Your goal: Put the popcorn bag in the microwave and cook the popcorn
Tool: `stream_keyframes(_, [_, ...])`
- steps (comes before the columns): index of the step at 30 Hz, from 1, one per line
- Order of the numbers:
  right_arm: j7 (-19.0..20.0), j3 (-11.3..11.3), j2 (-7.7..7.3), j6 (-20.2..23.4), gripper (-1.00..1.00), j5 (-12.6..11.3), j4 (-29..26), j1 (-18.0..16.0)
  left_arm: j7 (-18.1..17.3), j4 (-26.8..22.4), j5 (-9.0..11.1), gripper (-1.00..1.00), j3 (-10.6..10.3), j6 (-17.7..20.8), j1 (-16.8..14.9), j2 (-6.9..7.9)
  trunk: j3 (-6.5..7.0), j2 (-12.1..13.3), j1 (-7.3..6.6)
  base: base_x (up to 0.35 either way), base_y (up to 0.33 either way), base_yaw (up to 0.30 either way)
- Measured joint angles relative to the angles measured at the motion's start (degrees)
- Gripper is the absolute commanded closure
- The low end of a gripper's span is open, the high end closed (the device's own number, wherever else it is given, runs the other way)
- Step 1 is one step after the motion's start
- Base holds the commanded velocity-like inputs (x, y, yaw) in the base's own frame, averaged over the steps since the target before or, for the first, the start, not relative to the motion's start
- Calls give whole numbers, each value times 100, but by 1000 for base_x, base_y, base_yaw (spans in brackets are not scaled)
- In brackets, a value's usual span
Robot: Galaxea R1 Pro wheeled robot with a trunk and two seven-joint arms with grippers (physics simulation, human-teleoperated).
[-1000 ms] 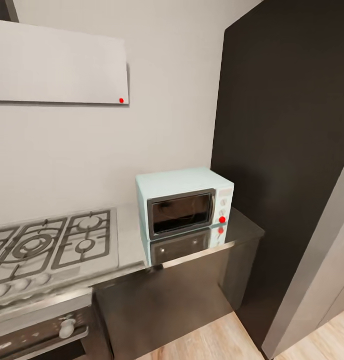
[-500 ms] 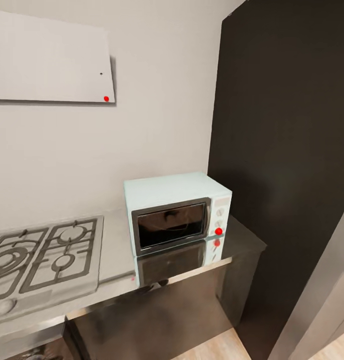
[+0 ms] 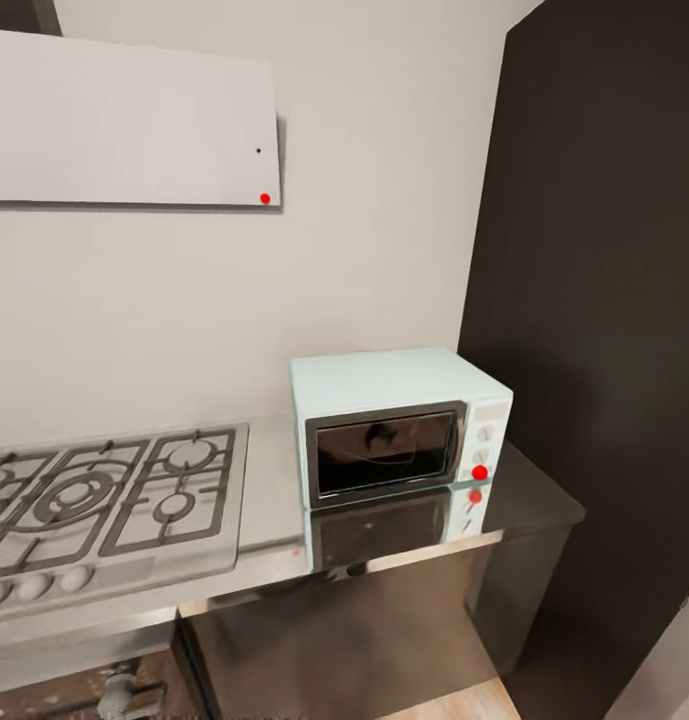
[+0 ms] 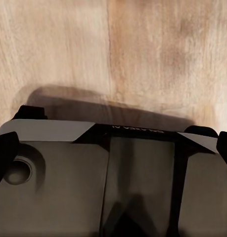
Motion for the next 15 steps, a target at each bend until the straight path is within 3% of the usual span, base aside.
stream_keyframes(8, [6,6,17,0,-100,7,2,-1,7,0,3,-100,0,0,0,-9,0,0,0,0,0,273])
stream_keyframes(11, [15,6,29,-7,-100,262,8,-1,11,0,8,-100,0,-4,0,-9,0,-1,0,0,0,273])
stream_keyframes(15, [29,3,34,-9,-100,400,9,-1,18,0,9,-100,-1,-8,0,-9,0,0,0,0,0,273])
